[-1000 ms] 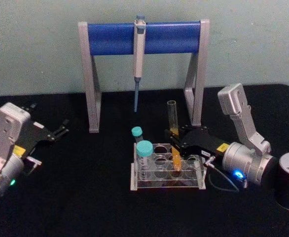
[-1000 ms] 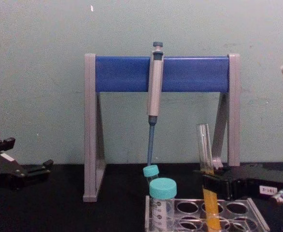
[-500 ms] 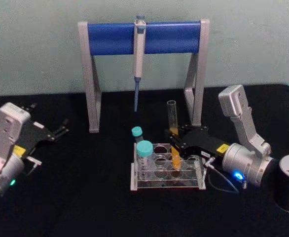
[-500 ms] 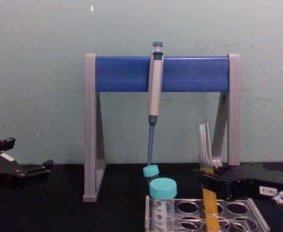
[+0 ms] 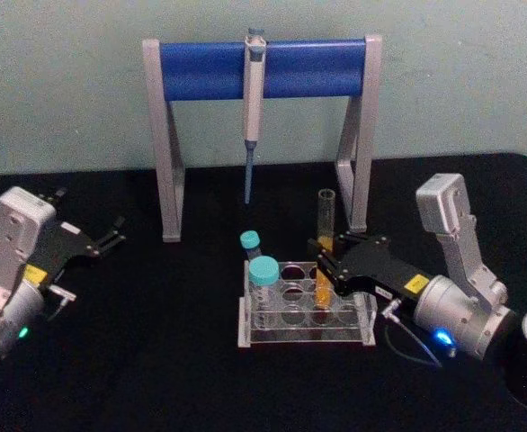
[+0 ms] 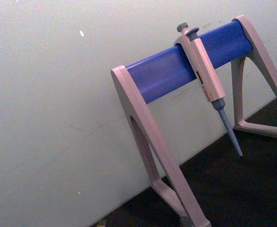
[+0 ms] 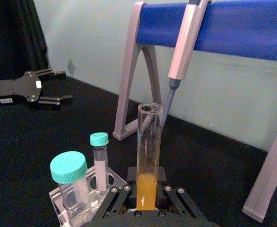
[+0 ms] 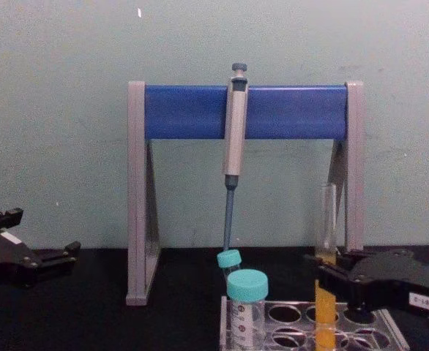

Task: Pick up the test tube from the test tube rack, shake it, then place it back into the test tube rack.

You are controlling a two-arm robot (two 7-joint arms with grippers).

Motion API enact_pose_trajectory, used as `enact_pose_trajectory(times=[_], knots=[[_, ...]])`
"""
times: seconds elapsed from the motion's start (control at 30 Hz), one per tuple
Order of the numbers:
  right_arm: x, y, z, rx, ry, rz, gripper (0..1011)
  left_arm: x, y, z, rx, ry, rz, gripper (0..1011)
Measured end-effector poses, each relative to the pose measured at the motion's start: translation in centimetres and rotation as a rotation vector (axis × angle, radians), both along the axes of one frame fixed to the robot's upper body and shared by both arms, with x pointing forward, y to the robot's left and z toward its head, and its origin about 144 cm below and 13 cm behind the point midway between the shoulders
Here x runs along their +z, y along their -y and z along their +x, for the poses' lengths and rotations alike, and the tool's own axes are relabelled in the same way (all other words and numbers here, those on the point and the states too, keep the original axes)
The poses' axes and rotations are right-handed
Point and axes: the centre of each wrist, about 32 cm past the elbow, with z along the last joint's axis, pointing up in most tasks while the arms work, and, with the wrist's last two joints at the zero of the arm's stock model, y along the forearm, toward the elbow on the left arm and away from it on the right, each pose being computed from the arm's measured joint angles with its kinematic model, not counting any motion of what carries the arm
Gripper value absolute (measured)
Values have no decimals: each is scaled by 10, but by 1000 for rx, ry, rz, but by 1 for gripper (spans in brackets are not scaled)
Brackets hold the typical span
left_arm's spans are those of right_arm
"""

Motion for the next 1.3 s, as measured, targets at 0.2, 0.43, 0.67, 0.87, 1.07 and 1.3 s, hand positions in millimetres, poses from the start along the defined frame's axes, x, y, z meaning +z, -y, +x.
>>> enact_pose_trajectory(times=[0.2,0.43,0.67,0.87,1.07,1.3], knots=[[-2,3,-6,-7,45,24,229,0,0,0,0,0,0,1001],[2,4,-10,-3,78,33,229,0,0,0,0,0,0,1001],[15,6,-13,3,116,46,229,0,0,0,0,0,0,1002],[26,6,-15,1,151,55,229,0,0,0,0,0,0,1001],[38,6,-10,-11,192,63,229,0,0,0,0,0,0,1001],[45,4,-1,-23,215,74,229,0,0,0,0,0,0,1001]])
